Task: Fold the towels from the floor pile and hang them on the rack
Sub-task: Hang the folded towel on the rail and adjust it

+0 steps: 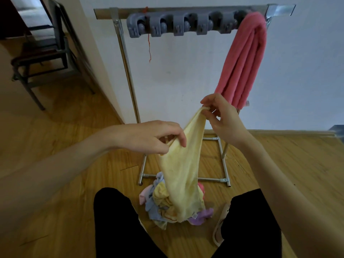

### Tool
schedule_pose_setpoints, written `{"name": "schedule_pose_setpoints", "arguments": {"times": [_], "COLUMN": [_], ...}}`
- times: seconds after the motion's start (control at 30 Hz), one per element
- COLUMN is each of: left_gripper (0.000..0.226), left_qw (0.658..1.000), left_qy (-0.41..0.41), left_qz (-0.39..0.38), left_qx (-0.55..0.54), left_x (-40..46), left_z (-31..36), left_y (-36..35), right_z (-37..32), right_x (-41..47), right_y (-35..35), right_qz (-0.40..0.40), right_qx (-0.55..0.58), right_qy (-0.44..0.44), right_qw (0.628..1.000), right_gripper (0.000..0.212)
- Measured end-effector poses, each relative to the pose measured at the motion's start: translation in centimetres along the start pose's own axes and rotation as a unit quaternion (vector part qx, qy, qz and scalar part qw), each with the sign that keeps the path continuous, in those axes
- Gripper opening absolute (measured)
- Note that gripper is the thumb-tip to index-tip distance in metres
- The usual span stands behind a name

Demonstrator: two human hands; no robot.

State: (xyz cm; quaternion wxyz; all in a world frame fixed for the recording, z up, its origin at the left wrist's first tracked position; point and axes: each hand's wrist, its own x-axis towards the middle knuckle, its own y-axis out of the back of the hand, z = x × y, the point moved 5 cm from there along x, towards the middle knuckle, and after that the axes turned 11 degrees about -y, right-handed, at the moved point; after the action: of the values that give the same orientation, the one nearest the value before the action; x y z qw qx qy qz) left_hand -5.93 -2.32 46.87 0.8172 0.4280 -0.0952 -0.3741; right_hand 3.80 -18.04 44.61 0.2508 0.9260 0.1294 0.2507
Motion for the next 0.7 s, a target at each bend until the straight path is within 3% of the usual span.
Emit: {"name": "schedule_pose_setpoints", "arguments": {"times": [0.13, 0.27, 0.37, 0.47, 0.57, 0.7], "left_gripper": [0.050, 0.025, 0.015, 0.009, 0.014, 0.017], "left_qw": [0.997, 0.981, 0.950, 0.931, 0.955, 0.949], "left_qy": [-0.040, -0.116, -0.172, -0.215, -0.193, -0.146], "left_qz": [-0.022, 0.078, 0.152, 0.150, 0.120, 0.198], "left_qx": [0.062, 0.135, 0.212, 0.252, 0.191, 0.199], "left_x": [0.2, 0.6, 0.4, 0.6, 1.1, 1.5], "left_z": [0.1, 0.5, 1.1, 1.6, 1.3, 0.0], "left_y": [-0.4, 0.6, 1.4, 1.6, 1.5, 2.3], "right_z": [0.2, 0.5, 1.1, 1.6, 1.3, 0.3], "right_x": [0.1, 0.1, 0.0, -0.2, -0.4, -0.5], "right_y": [-1.0, -1.1, -1.0, -0.9, -0.7, -0.2], "right_qz": [-0.025, -0.022, -0.020, -0.026, -0.017, -0.006], "right_qx": [-0.019, 0.003, 0.009, 0.003, 0.029, 0.092], "right_qy": [0.007, -0.016, -0.036, -0.051, -0.063, -0.075], "right_qw": [0.999, 1.000, 0.999, 0.998, 0.997, 0.993], "right_gripper": [0.021, 0.018, 0.015, 0.012, 0.014, 0.011]}}
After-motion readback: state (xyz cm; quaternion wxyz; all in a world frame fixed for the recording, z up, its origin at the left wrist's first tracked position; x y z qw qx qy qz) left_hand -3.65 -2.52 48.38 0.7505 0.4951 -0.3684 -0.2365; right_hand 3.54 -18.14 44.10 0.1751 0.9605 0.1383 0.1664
